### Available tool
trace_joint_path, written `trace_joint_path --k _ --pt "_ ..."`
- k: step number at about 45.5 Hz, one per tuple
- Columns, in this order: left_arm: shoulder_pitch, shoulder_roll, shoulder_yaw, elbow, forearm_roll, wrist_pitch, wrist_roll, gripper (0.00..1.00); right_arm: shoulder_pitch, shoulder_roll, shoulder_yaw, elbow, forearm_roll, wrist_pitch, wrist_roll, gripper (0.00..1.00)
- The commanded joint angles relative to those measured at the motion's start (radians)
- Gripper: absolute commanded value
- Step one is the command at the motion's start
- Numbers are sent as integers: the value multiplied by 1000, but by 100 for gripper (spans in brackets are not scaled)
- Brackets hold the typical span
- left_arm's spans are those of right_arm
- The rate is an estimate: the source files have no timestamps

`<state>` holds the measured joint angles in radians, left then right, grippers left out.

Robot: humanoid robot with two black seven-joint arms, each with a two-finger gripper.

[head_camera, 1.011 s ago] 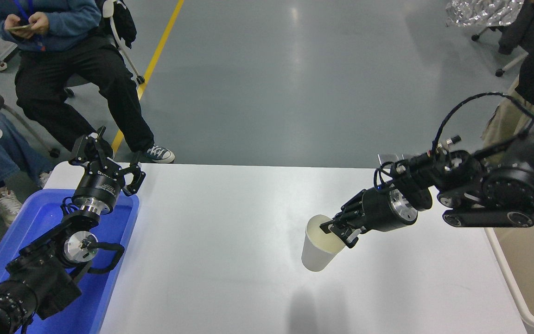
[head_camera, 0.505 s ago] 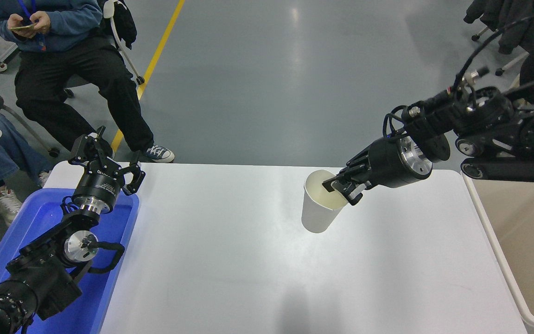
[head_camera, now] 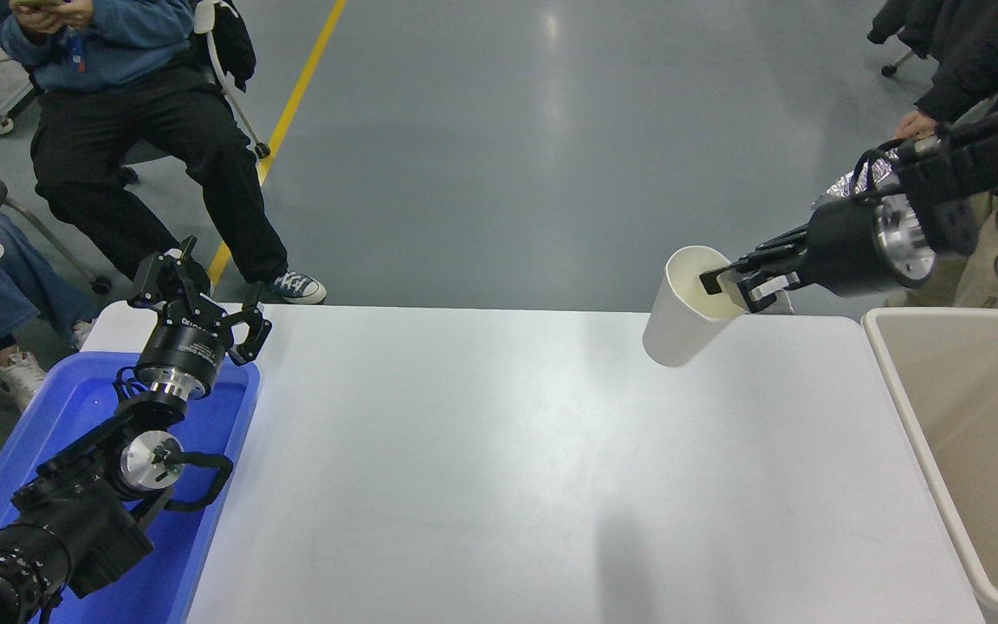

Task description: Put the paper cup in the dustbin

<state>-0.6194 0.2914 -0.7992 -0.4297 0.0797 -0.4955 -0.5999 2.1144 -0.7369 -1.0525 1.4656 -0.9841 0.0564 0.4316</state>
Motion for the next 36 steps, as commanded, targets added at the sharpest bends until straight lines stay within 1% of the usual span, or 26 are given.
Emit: trace_joint_path --k 1,9,18,30,36 --pt "0 0 0 0 0 0 0 100 -45 -225 -12 -77 -1 51 -2 0" --pt "0 0 0 0 0 0 0 100 -163 -318 11 -208 30 51 -4 0" --pt "0 0 0 0 0 0 0 100 -332 -375 72 -370 99 49 -1 0" --pt "0 0 0 0 0 0 0 100 -634 -383 221 -616 269 51 1 0" --pt "0 0 0 0 0 0 0 100 -781 -369 308 -706 375 46 -7 0"
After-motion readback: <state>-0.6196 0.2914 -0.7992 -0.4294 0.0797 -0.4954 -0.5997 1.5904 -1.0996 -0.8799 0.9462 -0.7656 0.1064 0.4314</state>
